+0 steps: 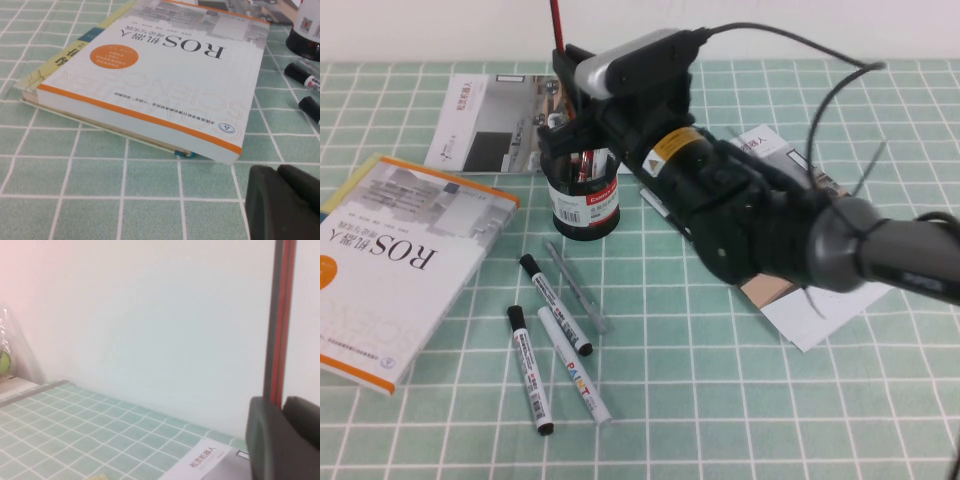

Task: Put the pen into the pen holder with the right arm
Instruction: Place the pen onto the pen holder

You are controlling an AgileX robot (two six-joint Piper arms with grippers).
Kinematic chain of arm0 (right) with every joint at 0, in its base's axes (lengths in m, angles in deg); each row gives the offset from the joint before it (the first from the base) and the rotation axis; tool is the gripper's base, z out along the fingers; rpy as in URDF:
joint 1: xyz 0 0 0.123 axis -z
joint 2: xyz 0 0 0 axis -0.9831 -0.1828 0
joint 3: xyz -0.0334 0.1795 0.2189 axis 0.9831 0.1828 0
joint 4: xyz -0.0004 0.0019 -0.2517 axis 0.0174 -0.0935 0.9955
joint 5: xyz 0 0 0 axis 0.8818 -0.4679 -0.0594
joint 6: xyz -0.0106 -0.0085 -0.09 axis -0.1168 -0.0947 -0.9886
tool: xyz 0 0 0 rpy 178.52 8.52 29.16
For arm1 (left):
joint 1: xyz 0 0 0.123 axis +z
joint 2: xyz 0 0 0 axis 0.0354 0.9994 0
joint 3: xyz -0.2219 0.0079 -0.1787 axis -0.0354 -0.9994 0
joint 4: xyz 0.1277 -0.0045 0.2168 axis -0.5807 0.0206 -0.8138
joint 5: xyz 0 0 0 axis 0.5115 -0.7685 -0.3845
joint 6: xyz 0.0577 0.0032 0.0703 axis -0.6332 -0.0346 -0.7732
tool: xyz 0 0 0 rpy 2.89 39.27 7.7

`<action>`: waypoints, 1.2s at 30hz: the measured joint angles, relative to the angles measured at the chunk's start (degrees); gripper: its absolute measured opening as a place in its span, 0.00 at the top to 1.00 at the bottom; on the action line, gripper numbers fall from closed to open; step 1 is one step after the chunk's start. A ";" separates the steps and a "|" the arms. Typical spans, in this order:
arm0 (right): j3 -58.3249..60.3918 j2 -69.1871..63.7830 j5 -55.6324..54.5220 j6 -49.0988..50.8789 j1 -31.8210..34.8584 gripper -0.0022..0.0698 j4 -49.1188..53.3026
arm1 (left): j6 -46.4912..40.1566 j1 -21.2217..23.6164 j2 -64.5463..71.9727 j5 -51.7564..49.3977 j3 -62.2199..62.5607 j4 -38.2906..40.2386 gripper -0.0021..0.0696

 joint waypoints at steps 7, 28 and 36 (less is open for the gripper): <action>-3.80 -5.12 -0.61 0.00 0.21 0.96 -1.80 | 0.00 0.00 0.00 0.00 0.00 0.00 0.98; -4.02 -8.82 1.46 -0.10 1.52 0.66 -5.84 | 0.00 0.00 0.00 0.00 0.00 0.00 0.98; -4.02 -6.13 9.80 -0.10 1.61 0.50 -5.84 | 0.00 0.00 0.00 0.00 0.00 0.00 0.98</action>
